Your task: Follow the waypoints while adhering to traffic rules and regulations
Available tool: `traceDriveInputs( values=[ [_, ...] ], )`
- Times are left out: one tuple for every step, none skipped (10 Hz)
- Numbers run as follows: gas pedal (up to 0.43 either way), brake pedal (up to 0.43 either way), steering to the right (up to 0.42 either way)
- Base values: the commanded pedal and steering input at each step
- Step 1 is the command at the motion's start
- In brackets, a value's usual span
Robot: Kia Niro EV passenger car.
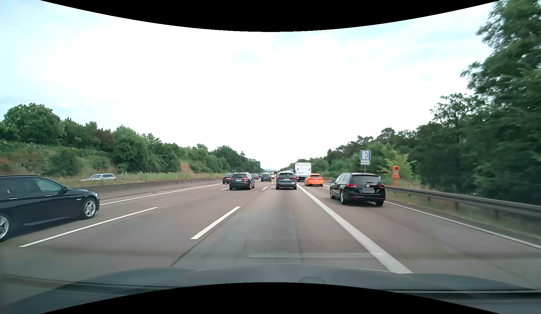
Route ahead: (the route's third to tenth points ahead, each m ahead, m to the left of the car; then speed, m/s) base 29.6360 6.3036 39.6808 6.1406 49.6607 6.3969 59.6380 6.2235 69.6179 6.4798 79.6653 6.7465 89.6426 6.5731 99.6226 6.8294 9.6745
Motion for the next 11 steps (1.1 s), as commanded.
traceDriveInputs(
  values=[
    [0.059, 0.0, -0.002],
    [0.059, 0.0, -0.003],
    [0.067, 0.0, -0.003],
    [0.067, 0.0, -0.003],
    [0.067, 0.0, -0.003],
    [0.067, 0.0, -0.003],
    [0.079, 0.0, -0.003],
    [0.079, 0.0, -0.003],
    [0.079, 0.0, -0.004],
    [0.079, 0.0, -0.003],
    [0.079, 0.0, -0.004]
  ],
)
